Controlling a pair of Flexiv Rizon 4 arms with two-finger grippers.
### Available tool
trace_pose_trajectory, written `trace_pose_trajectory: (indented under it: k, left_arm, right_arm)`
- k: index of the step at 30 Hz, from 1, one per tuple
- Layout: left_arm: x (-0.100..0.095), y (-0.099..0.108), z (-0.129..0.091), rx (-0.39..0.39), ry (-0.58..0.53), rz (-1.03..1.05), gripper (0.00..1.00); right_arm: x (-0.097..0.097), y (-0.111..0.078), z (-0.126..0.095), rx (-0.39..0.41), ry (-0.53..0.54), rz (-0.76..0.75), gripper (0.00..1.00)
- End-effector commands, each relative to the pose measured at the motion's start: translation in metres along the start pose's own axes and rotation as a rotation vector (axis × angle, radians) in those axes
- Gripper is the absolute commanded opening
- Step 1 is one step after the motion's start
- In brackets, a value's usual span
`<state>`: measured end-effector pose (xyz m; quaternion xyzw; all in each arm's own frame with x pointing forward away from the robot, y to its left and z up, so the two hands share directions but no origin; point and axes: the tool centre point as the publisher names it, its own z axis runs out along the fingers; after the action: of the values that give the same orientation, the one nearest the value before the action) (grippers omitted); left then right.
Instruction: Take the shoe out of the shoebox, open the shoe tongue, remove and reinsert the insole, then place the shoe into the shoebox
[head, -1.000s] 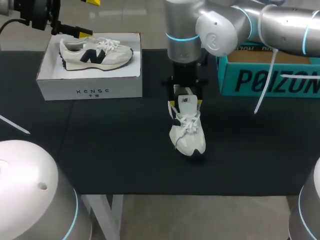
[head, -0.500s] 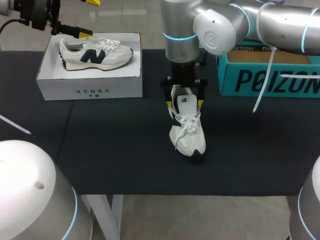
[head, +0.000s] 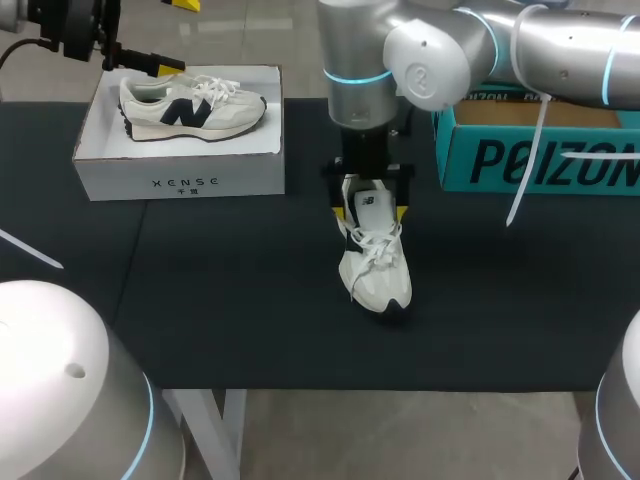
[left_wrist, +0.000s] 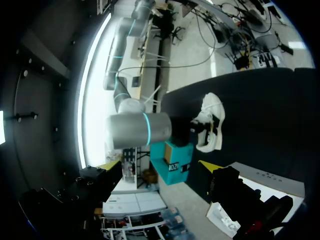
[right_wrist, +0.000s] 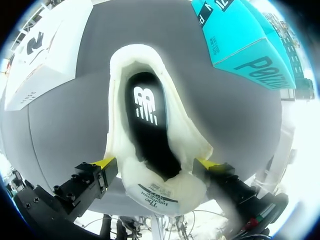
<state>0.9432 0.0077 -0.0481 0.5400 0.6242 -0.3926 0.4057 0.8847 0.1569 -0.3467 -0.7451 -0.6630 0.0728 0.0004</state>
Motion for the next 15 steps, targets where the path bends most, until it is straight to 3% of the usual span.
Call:
trace_pose_trajectory:
  k: [1, 15]
  left_arm:
    - [0.000, 0.000, -0.001, 0.001, 0.004, 0.000, 1.00]
    - [0.000, 0.000, -0.001, 0.001, 0.004, 0.000, 1.00]
  right_arm:
    - [-0.004, -0.012, -0.012, -0.008, -0.018, 0.031, 1.00]
    - [0.002, -0.040, -0.025, -0.005, -0.006, 0.093, 1.00]
